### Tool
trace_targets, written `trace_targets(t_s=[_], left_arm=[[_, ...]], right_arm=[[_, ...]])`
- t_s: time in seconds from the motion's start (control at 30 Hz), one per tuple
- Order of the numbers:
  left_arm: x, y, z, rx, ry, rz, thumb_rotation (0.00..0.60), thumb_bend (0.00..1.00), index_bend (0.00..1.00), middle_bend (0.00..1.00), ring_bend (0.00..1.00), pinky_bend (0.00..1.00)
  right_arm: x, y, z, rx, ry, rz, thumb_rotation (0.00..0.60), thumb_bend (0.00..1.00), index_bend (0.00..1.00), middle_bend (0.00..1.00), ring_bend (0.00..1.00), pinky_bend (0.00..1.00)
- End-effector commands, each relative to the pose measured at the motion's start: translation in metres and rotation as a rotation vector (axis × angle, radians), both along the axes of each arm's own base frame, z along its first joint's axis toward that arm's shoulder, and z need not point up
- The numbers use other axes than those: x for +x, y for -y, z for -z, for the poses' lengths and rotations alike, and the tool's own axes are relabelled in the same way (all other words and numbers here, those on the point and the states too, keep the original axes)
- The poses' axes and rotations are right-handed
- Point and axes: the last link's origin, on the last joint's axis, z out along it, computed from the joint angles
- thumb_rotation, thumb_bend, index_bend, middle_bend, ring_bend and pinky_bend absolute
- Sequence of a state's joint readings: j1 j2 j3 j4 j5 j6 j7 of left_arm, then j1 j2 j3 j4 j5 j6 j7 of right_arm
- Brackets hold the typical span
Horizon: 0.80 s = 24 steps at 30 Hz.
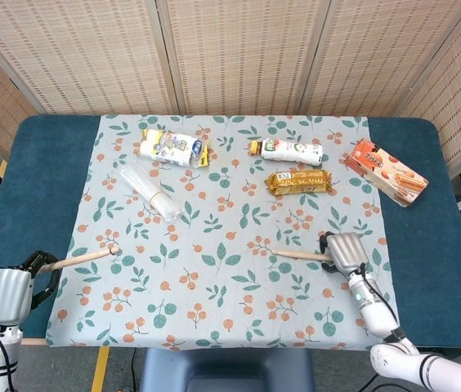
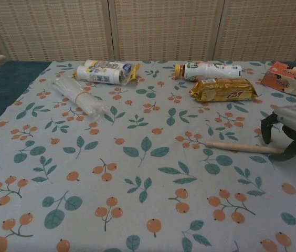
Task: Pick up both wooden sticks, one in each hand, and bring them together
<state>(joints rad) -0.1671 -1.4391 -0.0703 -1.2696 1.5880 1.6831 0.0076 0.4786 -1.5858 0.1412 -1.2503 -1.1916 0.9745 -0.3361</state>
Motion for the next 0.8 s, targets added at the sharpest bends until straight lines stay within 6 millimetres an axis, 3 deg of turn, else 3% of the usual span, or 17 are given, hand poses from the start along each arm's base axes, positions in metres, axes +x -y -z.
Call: trace_targets(t_s=[0.03, 0.3, 0.57, 0.8], left_arm=[[0.0, 0.0, -0.001, 0.002, 0.0, -0.001, 0.6, 0.46, 0.77, 0.9, 1.0, 1.0], [-0.001, 0.0, 0.001, -0.004, 0.001, 0.0, 0.6, 0.46, 0.77, 0.9, 1.0, 1.0], [-0.001, -0.001, 0.001, -0.004, -0.004, 0.0, 0.6, 0.46, 0.77, 0.9, 1.0, 1.0], [-0.001, -0.001, 0.001, -0.006, -0.001, -0.002, 0.6, 0.46, 0.77, 0.9, 1.0, 1.0]], right_arm=[[0.003, -0.001, 0.006, 0.01, -0.011, -0.008, 0.6, 0.12, 0.57, 0.44, 0.83, 1.0], [0.004, -0.001, 0.009, -0.007, -0.032, -0.019, 0.6, 0.16, 0.6, 0.49, 0.85, 1.0], [0.005, 0.002, 0.008, 0.003, -0.057, -0.015, 0.6, 0.16, 0.54, 0.49, 0.85, 1.0], [0.017, 0.001, 0.006, 0.008, -0.102, -0.038, 0.6, 0.16, 0.52, 0.49, 0.85, 1.0]])
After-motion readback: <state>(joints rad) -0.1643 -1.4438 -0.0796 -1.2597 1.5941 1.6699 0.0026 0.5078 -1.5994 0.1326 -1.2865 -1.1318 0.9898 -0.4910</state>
